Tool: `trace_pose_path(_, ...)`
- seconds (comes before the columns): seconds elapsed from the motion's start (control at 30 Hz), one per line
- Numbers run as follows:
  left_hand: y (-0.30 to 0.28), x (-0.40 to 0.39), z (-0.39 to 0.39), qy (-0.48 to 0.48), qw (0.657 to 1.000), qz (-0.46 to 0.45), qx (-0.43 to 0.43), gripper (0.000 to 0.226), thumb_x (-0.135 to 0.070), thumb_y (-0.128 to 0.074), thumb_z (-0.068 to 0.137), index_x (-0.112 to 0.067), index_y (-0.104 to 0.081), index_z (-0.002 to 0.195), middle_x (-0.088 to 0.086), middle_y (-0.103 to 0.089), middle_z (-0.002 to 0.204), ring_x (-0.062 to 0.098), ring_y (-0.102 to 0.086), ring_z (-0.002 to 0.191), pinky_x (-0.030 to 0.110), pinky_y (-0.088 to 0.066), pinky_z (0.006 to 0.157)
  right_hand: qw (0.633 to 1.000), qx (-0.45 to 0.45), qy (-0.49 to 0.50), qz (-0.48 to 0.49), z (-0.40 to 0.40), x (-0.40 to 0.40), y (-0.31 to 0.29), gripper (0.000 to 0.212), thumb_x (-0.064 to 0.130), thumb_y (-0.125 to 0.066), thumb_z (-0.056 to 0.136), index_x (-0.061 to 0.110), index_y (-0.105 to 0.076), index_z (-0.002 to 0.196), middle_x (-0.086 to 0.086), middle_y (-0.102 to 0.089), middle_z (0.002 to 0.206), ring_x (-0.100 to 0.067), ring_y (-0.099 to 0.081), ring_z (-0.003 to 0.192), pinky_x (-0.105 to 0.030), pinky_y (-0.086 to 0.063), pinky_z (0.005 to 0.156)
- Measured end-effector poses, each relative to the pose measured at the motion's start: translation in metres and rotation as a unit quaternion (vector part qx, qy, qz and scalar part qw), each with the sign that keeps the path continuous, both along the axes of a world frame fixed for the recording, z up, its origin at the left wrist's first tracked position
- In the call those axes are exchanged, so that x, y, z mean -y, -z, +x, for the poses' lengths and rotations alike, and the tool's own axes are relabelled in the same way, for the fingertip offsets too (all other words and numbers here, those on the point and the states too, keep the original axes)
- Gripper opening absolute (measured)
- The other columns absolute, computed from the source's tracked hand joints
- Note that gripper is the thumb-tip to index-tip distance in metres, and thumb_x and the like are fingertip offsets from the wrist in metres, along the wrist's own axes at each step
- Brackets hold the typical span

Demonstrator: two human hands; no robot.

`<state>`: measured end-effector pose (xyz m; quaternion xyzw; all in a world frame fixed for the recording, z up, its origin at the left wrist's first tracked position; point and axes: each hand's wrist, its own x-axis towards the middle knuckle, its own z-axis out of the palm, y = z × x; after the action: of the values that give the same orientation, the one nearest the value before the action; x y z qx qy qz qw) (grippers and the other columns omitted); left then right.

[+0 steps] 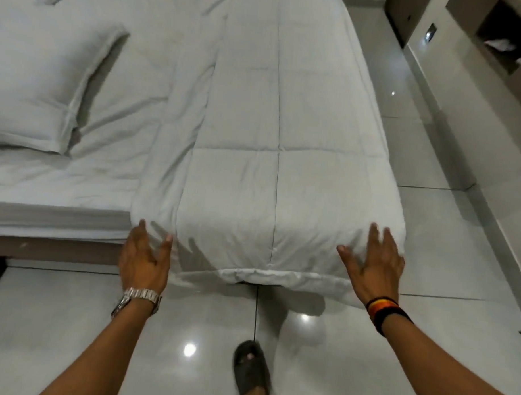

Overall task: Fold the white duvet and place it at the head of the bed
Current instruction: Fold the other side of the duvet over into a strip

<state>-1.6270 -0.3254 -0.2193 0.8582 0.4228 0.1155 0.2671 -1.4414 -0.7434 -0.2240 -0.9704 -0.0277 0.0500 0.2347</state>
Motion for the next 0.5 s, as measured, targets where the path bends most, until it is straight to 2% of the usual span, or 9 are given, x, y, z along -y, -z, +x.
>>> trace_pose_path(0.07,-0.014,-0.001,0.034,0.041,0.998,0.044,0.011,0.081,-0.069,-0.032,0.098,-0.023,-0.025,0.165,0.013,-0.025,0.171,0.034,-0.024,0.157,0.055,-0.018,0.127,0.998,0.034,-0.061,-0.008,0.028,-0.037,-0.015,0.103,0.094,-0.023,0.084,0.037,-0.003,0.168,-0.006,0.002,0.177,-0.024,0.001,0.163,-0.058,0.004,0.128)
trace_pose_path(0.2,-0.015,-0.019,0.116,0.150,0.981,0.120,-0.013,0.074,-0.062,-0.029,0.102,-0.024,-0.026,0.165,0.009,-0.016,0.174,0.032,-0.012,0.160,0.051,-0.006,0.128,0.983,0.089,-0.144,-0.074,0.097,-0.104,-0.018,0.091,0.088,-0.018,0.093,0.039,0.000,0.167,-0.007,0.007,0.177,-0.027,0.005,0.163,-0.062,0.008,0.126)
trace_pose_path(0.27,0.000,-0.043,0.140,0.150,0.976,0.151,-0.053,0.074,-0.062,-0.025,0.102,-0.025,-0.022,0.166,0.009,-0.011,0.175,0.032,-0.008,0.161,0.054,-0.004,0.128,0.984,0.074,-0.117,-0.108,0.124,-0.107,-0.003,0.089,0.088,-0.016,0.094,0.039,0.000,0.167,-0.007,0.006,0.177,-0.028,0.005,0.163,-0.066,0.008,0.124)
trace_pose_path(0.4,0.042,-0.095,0.130,0.124,0.971,0.135,-0.154,0.078,-0.073,-0.003,0.096,-0.039,-0.002,0.166,-0.002,0.009,0.176,0.028,0.003,0.162,0.061,-0.006,0.126,0.982,-0.016,-0.059,-0.179,0.138,-0.075,0.034,0.089,0.090,-0.001,0.090,0.044,0.016,0.164,-0.006,0.015,0.176,-0.023,0.016,0.161,-0.069,0.011,0.122)
trace_pose_path(0.5,0.042,-0.103,0.129,0.138,0.970,0.136,-0.150,0.076,-0.072,-0.004,0.097,-0.040,-0.004,0.166,-0.002,0.006,0.176,0.030,-0.002,0.162,0.062,-0.012,0.125,0.983,-0.025,-0.058,-0.171,0.138,-0.075,0.035,0.088,0.090,-0.004,0.091,0.044,0.016,0.163,-0.005,0.016,0.176,-0.022,0.019,0.161,-0.069,0.016,0.121)
